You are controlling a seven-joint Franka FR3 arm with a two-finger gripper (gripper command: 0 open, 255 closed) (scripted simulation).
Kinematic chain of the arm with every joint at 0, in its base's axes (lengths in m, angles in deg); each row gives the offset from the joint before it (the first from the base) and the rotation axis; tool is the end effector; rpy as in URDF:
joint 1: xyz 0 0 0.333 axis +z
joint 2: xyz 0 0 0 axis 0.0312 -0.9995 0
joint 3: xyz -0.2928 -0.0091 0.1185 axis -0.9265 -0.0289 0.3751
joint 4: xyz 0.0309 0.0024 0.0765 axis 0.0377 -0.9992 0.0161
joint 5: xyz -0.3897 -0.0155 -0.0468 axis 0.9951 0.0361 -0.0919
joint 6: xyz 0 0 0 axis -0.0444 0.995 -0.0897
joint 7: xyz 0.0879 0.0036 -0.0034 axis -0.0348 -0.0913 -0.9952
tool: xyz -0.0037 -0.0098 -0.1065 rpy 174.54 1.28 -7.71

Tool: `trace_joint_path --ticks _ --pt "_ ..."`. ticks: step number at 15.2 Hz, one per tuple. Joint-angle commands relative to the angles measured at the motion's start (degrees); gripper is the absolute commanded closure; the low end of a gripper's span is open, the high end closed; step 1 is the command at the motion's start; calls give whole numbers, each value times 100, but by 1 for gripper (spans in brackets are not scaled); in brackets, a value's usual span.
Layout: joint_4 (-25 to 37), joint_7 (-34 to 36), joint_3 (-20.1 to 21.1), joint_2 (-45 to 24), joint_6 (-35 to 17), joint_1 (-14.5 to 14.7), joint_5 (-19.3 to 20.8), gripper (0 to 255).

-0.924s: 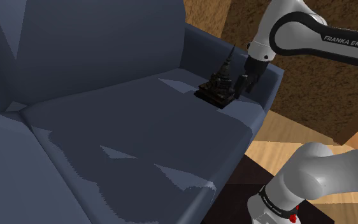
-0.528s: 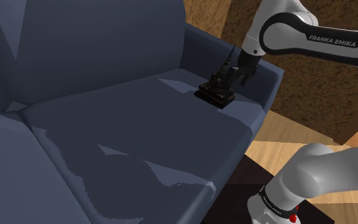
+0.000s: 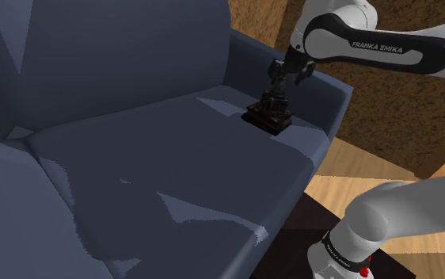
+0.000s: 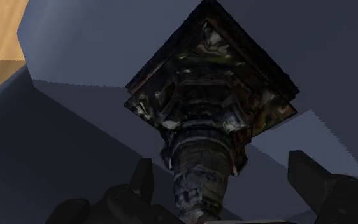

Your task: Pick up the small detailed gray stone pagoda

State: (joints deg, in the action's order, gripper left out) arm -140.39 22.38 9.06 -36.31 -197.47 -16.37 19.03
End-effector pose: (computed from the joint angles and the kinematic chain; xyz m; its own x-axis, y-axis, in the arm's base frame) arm 0.4096 -0.0325 0.6409 0.7598 -0.4882 0.4293 -0.5878 -0.7980 0.1328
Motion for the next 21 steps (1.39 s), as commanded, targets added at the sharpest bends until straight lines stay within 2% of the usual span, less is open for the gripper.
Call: trace_joint_path --ticks 1,5,6,13,15,16,21 --pt "227 630 183 -198 -189 -276 286 0" --pt "791 1820 553 -543 -278 -812 902 0" --pt "848 1935 587 -574 -274 -861 965 0" --pt "195 2181 588 -464 -774 -855 1045 0" --pt "195 2181 588 -464 -774 -855 1045 0" --pt "200 2178 587 -466 -772 -856 1044 255" --pt "207 2175 586 -468 -767 -856 1044 255"
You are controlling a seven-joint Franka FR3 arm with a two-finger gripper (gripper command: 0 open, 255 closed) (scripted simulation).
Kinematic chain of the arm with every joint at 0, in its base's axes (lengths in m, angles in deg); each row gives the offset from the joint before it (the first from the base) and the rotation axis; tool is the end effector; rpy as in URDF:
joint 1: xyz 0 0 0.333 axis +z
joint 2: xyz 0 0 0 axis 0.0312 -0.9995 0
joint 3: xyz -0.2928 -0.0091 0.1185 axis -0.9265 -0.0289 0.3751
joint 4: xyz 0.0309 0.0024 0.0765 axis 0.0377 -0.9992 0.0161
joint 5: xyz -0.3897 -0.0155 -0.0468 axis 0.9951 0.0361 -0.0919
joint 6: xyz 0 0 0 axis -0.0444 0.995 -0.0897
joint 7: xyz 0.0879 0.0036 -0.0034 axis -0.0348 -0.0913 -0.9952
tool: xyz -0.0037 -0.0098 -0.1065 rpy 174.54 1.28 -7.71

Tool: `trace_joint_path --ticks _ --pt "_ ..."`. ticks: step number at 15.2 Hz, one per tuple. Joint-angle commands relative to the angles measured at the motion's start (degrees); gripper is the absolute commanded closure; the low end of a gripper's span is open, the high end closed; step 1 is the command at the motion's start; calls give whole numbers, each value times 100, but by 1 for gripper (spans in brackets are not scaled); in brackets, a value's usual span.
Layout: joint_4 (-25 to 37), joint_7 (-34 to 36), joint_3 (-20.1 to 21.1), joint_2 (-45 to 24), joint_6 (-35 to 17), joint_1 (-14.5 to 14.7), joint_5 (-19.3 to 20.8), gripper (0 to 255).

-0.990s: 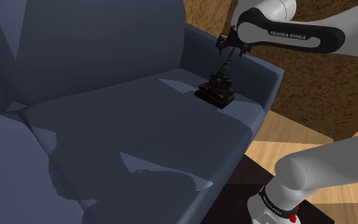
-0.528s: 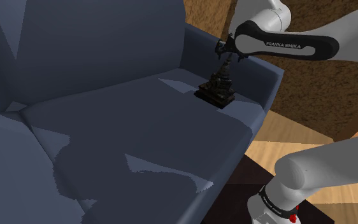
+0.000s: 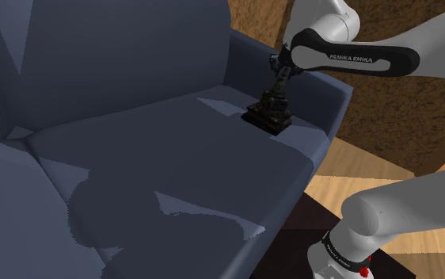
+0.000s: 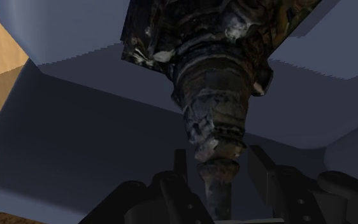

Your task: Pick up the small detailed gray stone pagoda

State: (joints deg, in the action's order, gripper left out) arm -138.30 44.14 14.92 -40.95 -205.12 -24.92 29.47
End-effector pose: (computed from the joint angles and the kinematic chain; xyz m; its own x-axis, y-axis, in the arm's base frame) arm 0.4452 -0.0536 0.6397 0.4781 -0.6252 0.6169 -0.8192 -0.5706 0.0567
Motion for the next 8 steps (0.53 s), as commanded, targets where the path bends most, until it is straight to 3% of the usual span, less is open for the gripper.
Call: trace_joint_path --ticks 1,8 --pt "-2 1 0 -4 -2 0 0 255" --pt "323 -127 -2 -50 254 0 -46 255"
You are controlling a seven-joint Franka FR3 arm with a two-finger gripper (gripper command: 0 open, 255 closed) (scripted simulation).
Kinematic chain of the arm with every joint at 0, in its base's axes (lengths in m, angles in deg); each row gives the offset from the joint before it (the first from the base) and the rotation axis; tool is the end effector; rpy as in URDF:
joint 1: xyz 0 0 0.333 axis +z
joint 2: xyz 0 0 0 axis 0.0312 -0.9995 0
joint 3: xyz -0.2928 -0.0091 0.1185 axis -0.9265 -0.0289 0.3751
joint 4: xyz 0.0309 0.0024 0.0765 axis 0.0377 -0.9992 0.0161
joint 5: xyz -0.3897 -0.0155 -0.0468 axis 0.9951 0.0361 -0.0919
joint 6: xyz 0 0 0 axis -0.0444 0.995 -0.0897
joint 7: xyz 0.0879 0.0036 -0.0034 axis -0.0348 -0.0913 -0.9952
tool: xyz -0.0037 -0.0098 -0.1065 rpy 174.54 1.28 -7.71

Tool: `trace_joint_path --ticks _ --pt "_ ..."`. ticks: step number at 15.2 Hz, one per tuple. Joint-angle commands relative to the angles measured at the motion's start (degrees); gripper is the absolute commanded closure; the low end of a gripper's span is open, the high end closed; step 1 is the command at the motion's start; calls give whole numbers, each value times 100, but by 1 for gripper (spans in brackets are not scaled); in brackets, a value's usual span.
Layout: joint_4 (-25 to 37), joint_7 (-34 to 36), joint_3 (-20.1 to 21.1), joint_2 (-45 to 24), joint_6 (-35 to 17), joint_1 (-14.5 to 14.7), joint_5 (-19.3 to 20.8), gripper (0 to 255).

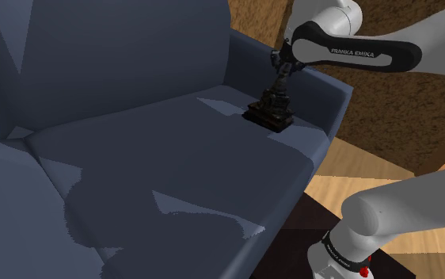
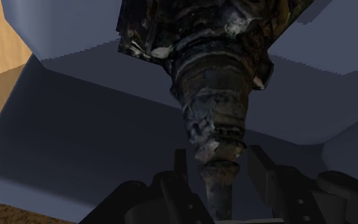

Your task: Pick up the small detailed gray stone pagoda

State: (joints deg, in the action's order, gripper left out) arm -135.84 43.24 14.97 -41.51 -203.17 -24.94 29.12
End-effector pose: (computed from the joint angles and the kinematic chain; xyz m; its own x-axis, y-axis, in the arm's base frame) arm 0.4464 -0.0535 0.6536 0.4797 -0.6262 0.6146 -0.8193 -0.5703 0.0584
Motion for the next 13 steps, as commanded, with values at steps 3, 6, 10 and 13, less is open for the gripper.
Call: trace_joint_path --ticks 3,6,10,13 --pt "341 -134 -5 -44 257 -4 -40 255" --pt "618 -226 1 -104 457 -11 -64 255" --pt "1005 -345 16 -201 728 -25 -86 255" --pt "1120 -378 21 -232 807 -29 -90 255"
